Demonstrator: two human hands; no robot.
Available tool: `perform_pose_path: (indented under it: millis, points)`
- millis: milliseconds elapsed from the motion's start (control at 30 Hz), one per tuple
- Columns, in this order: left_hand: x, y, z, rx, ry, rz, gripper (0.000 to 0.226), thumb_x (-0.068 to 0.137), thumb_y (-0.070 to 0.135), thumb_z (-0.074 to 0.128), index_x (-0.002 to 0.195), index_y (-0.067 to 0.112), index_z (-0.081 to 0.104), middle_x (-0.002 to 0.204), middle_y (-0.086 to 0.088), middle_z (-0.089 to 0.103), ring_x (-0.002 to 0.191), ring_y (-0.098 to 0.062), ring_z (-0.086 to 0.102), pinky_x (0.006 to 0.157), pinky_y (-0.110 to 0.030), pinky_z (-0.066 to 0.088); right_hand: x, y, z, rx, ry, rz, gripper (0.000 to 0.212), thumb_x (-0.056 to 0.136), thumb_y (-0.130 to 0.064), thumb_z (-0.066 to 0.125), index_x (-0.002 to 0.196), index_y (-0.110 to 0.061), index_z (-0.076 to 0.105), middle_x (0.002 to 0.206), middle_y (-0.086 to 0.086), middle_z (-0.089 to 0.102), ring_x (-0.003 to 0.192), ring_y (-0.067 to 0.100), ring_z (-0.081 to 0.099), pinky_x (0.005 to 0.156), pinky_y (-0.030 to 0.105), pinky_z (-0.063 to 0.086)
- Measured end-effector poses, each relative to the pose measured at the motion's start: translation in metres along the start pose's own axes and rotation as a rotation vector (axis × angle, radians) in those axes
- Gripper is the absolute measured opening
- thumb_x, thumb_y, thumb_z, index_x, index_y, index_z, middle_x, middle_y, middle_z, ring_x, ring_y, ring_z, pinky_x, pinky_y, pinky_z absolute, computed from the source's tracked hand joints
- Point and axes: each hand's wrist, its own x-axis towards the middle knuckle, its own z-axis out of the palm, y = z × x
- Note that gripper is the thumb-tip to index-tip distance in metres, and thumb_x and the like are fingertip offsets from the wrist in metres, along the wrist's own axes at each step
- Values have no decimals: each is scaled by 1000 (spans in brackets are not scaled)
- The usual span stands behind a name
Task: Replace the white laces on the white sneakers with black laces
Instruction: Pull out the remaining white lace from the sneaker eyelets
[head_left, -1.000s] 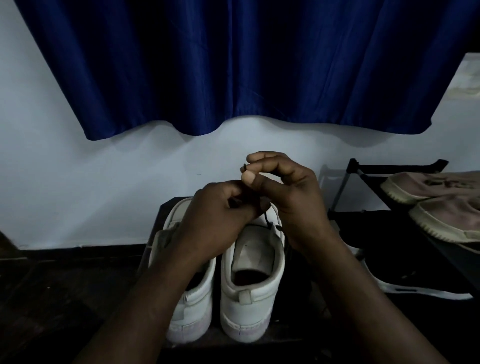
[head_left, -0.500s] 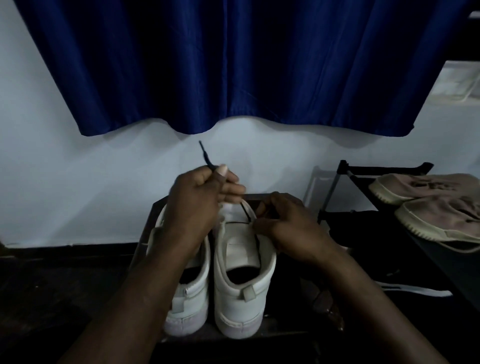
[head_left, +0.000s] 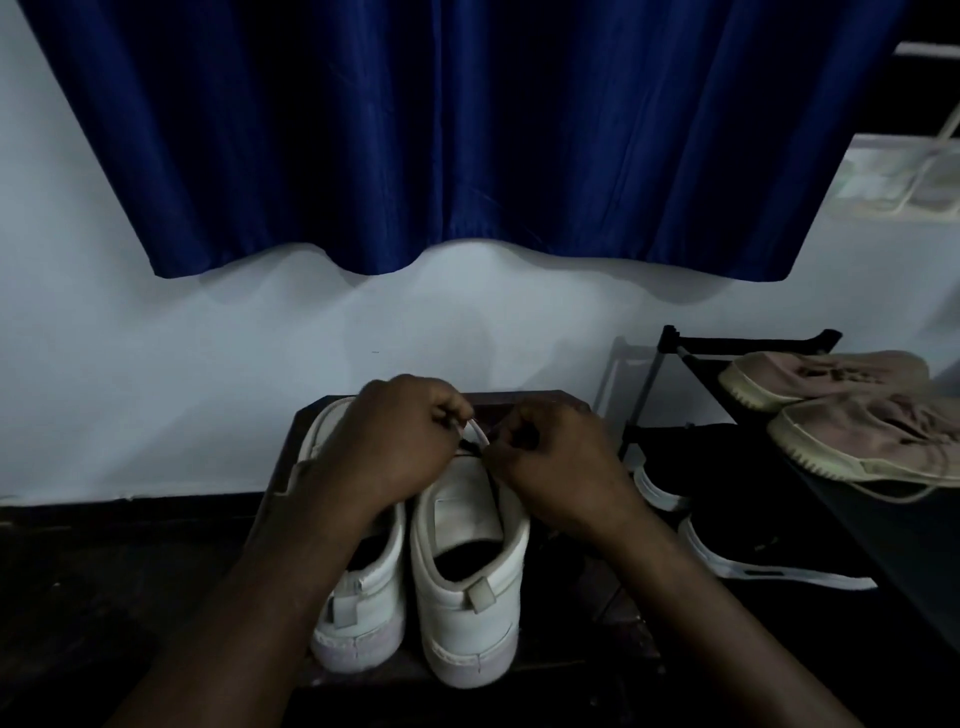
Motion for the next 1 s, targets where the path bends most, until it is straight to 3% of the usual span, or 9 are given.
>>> perform_pose_path:
  millis: [100,200,267,400,533,667,800,933,1000]
  points:
    - [3,6,-1,88,-112,-46,29,84,15,71,98,38,79,99,16,75,87,1,64,61,-1,37,-4,1,-4,23,-88,-26,11,74,-34,76,77,-25,70,77,-8,69,73,5,64,66,30,51]
    - [5,13,3,150,-115,-75,25,79,16,72,81,40,75,99,12,75,93,-12,68,79,-24,54,-7,4,-2,-63,-186,-26,23,73,-45,67,87,-27,63,83,-9,66,80,13,63,66,30,47]
    - [4,17,9,199,-90,-77,24,79,15,71,83,37,78,98,7,75,92,-17,69,84,-30,57,-9,3,3,-120,-154,-32,29,70,-54,56,81,-27,59,83,-7,64,83,18,62,69,35,49]
    - [0,21,12,330,-5,-48,17,81,19,70,92,30,77,100,0,72,91,-26,68,82,-36,59,-14,-1,6,-184,-25,-34,32,69,-50,45,74,-21,58,79,-1,65,79,26,64,68,38,53]
    - [-5,22,8,398,15,-13,14,84,19,66,91,26,76,96,1,72,89,-24,67,78,-31,55,-16,-4,7,-254,43,-38,35,68,-45,44,81,-18,62,87,1,70,87,30,67,71,35,54]
    - [-5,34,-13,-110,5,12,15,90,19,73,77,26,75,75,15,72,73,3,66,63,-9,44,-17,-7,-4,-336,45,-22,27,77,-35,59,96,-20,70,101,1,73,97,27,68,68,23,37]
    - [-1,37,-29,-642,314,56,15,97,20,70,83,26,72,78,12,73,74,-2,64,80,-26,49,-15,-3,-10,-351,53,9,22,77,-28,65,96,-21,73,99,-1,73,95,22,68,69,21,37]
    - [0,30,-44,-1096,688,100,21,100,13,64,84,26,67,74,15,68,73,-5,59,81,-31,53,-15,-2,-11,-340,31,27,29,77,-30,64,104,-24,74,104,-2,73,99,22,68,72,21,40]
    - [0,27,-55,-1248,775,112,18,101,12,63,86,21,66,79,10,66,79,-10,63,87,-33,57,-15,-1,-11,-346,42,25,27,78,-30,64,102,-23,73,100,-1,73,96,23,68,70,22,38]
